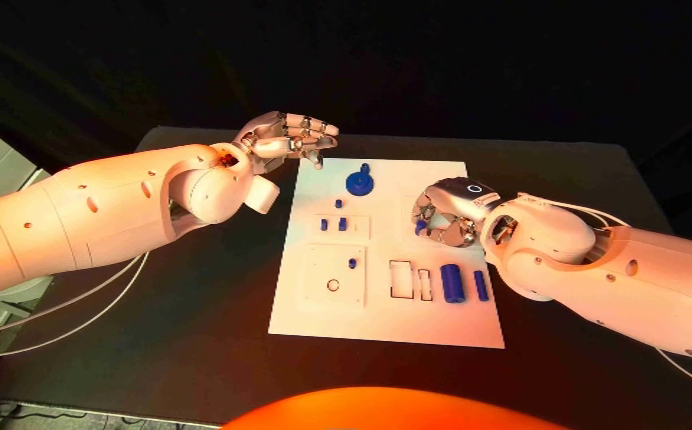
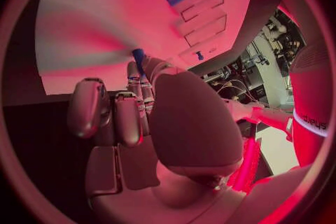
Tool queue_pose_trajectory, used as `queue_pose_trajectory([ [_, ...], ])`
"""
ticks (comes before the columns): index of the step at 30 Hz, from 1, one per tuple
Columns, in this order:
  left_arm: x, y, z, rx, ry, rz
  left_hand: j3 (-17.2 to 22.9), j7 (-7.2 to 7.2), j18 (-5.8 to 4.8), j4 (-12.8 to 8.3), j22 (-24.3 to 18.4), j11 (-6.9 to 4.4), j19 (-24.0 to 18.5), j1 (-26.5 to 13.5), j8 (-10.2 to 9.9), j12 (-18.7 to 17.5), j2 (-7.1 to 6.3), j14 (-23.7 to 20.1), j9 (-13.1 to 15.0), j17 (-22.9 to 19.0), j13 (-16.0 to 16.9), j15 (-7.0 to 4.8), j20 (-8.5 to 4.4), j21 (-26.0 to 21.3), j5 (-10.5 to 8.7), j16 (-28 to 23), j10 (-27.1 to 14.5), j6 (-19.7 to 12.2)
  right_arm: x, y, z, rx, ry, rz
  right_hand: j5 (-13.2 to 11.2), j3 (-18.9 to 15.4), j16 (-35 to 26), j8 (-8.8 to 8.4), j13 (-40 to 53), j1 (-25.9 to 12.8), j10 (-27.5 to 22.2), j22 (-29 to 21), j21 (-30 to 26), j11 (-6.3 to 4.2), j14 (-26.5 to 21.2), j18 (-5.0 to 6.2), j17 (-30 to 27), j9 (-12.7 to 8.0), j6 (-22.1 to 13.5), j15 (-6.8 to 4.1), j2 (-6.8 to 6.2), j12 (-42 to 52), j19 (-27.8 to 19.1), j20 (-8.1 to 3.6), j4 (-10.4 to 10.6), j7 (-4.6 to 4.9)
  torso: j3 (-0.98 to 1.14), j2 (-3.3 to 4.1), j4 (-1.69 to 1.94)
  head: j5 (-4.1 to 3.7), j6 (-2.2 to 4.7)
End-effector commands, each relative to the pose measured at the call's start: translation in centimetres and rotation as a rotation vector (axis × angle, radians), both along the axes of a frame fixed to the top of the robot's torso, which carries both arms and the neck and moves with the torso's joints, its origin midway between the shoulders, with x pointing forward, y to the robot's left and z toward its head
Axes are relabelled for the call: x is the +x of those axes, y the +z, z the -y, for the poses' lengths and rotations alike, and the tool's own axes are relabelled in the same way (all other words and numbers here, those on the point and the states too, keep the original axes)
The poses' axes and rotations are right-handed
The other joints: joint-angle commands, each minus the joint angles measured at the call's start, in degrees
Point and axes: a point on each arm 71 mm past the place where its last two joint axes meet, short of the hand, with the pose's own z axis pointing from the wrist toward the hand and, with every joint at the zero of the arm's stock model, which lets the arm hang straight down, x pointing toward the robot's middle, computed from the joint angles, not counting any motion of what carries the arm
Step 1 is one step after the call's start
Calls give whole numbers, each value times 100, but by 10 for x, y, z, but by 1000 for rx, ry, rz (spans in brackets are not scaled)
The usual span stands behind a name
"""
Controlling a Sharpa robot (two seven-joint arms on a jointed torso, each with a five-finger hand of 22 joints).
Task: Assemble the parts on the task board
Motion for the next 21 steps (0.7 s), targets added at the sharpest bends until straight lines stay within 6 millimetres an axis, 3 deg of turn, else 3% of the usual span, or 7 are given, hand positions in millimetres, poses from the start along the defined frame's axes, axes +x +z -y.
queue_pose_trajectory([
  [1,0,1,2,-12,-13,0,-28,13,83,-9,-8,1,-5,30,-29,30,48,-42,-8,-7,-5,12,15,-19,2,-24,-27,-8,-3,0,0,12,1,39,31,142,37,108,57,48,148,546,138,-52,193,-75,2,111,94,-53,93,23,79,-28,-97,-13,0,0,-1,-3,6],
  [8,0,1,2,-12,-12,1,-27,13,84,-11,-9,0,-5,35,-29,32,51,-43,-8,-9,-6,11,15,-21,2,-26,-28,-8,-7,9,4,62,-14,57,50,328,42,191,92,-45,223,608,240,-61,196,-94,1,236,67,-62,76,-37,104,-45,-236,-8,1,-1,1,-5,7],
  [14,1,1,1,-11,-11,2,-27,13,84,-11,-9,0,-5,35,-29,32,51,-43,-8,-9,-6,11,15,-21,2,-26,-28,-8,-11,30,9,144,-35,66,65,410,42,229,107,-110,243,644,304,-58,195,-105,-5,300,45,-62,52,-75,119,-48,-299,-4,-2,-6,-1,-6,7],
  [21,1,1,2,-12,-12,2,-27,13,84,-11,-9,0,-5,35,-29,32,51,-43,-8,-9,-6,11,15,-21,2,-26,-28,-8,-21,45,0,211,-14,63,51,445,41,253,115,-174,246,656,319,-56,194,-108,-10,339,34,-59,32,-103,122,-46,-322,-7,4,0,-5,20,2],
])
